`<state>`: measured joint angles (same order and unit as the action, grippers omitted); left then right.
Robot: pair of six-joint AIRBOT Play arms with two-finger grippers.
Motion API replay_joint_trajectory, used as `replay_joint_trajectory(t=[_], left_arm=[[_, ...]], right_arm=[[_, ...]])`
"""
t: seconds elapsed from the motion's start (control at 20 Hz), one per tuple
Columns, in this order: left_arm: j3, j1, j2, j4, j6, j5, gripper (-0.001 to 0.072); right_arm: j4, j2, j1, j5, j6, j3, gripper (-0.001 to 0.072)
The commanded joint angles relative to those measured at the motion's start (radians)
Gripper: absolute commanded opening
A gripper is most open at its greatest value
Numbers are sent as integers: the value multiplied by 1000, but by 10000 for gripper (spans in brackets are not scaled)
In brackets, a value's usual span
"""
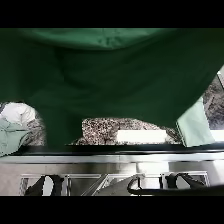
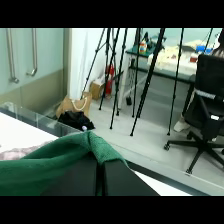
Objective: Fold the shirts.
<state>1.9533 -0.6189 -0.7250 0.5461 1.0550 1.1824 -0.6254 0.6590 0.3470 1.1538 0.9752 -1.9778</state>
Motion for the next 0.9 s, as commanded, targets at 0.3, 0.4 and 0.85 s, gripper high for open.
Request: replay_joint_trajectory(t=[0.3,0.4,0.85], left_arm=[[-151,276,-333,147,72,256,14],[-287,364,-428,246,63,214,15],[-346,488,-1004,362,30,-161,15]], right_arm=[[37,241,-2,145,6,259,18],[36,312,-3,116,-26,398,18],[45,861,-172,-280,-113,513,17]])
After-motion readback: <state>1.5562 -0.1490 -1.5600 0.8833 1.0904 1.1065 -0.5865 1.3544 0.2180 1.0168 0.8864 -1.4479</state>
